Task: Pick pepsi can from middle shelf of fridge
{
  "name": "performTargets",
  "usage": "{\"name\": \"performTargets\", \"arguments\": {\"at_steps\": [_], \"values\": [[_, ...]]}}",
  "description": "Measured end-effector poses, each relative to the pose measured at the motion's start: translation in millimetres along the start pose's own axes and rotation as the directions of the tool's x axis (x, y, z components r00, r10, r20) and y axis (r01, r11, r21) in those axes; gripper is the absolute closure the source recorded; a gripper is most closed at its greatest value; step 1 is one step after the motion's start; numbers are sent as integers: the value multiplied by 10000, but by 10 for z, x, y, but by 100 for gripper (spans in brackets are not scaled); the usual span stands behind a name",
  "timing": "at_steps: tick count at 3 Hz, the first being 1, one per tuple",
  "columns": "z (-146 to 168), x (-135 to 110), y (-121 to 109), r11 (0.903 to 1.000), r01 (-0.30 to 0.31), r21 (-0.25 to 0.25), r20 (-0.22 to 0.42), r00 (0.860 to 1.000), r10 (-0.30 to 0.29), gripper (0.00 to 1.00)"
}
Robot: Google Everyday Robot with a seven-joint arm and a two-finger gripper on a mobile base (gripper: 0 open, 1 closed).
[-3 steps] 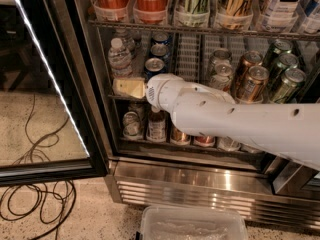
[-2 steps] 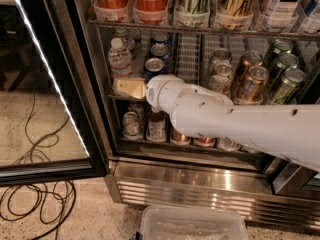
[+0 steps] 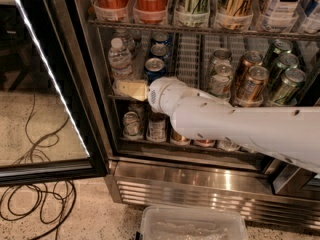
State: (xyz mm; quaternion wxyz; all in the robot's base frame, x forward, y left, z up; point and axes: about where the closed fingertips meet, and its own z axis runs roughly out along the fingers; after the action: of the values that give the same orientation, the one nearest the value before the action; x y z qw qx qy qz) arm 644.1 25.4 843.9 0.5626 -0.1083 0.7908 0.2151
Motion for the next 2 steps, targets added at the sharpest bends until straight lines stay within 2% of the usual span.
{"name": "performTargets", "arguments": {"at_steps": [2], "values": [[-20, 42, -87, 9992, -136, 384, 21, 9999, 135, 0]]}}
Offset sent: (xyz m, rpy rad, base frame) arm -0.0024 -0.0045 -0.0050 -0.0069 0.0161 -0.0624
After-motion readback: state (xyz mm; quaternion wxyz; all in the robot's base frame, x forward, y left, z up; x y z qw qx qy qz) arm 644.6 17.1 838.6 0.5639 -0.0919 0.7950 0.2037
